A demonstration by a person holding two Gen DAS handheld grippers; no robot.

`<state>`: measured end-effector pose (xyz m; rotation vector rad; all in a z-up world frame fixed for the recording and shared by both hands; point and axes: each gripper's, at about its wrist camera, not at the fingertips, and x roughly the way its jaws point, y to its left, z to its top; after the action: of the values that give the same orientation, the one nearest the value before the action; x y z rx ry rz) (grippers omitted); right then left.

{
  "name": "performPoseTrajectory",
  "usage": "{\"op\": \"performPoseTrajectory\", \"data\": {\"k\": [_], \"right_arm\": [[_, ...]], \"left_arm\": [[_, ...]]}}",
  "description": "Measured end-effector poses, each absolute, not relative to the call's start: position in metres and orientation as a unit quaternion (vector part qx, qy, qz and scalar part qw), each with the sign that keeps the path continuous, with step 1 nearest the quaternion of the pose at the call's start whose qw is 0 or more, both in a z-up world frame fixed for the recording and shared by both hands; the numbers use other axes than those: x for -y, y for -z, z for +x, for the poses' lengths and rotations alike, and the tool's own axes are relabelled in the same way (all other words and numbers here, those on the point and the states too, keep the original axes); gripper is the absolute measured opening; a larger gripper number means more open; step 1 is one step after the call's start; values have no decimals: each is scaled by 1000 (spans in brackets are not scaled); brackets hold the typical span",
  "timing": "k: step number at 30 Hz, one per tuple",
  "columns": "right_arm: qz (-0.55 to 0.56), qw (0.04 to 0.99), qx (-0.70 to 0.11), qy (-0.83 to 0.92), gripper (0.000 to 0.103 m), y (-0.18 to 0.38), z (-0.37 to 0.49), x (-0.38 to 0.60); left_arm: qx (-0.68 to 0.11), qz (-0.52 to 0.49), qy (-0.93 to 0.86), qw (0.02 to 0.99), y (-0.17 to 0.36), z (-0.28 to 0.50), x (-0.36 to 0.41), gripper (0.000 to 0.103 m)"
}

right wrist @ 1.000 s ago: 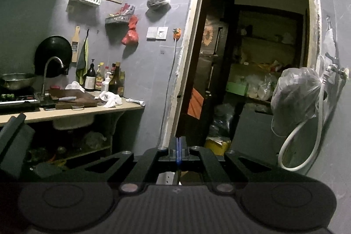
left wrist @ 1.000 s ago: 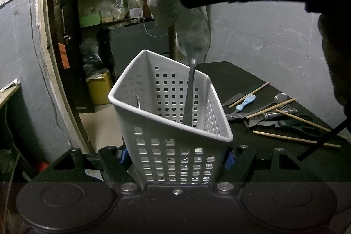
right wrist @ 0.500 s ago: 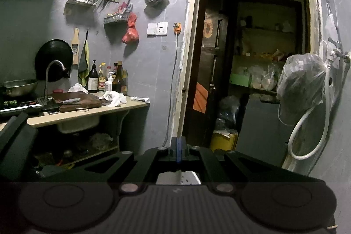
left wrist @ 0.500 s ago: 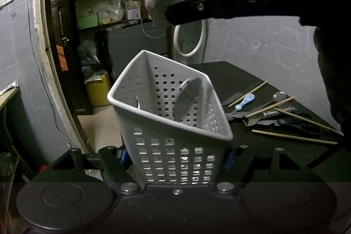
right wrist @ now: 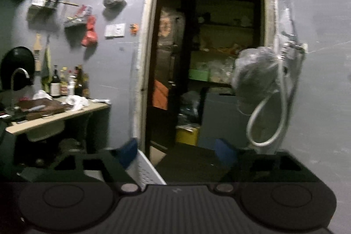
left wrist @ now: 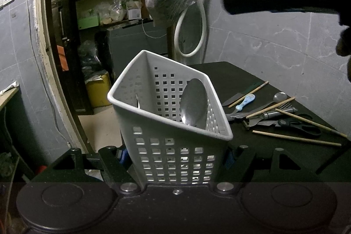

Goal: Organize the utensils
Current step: 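Open the right tool to release the spoon and lift away, then move the right tool back toward the large spoon in the pile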

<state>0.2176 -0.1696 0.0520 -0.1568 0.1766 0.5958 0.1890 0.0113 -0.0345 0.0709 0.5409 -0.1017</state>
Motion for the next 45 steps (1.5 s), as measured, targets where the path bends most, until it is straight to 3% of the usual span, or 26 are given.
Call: {"op": "performPoseTrajectory", "data": {"k": [3,23,45], "right_arm": [[-76,954,-93,-273,103,-51,216,177],[-30,959,-224,-170,103,-5,226,241],[31,961,-267,-66,103,91,361,321]], "left_arm": [[-269,34,48,961,35,189,-10,77],[-298,24,19,954,28,194,-2,77],[-306,22,-19,951,28,191,8,77]]}}
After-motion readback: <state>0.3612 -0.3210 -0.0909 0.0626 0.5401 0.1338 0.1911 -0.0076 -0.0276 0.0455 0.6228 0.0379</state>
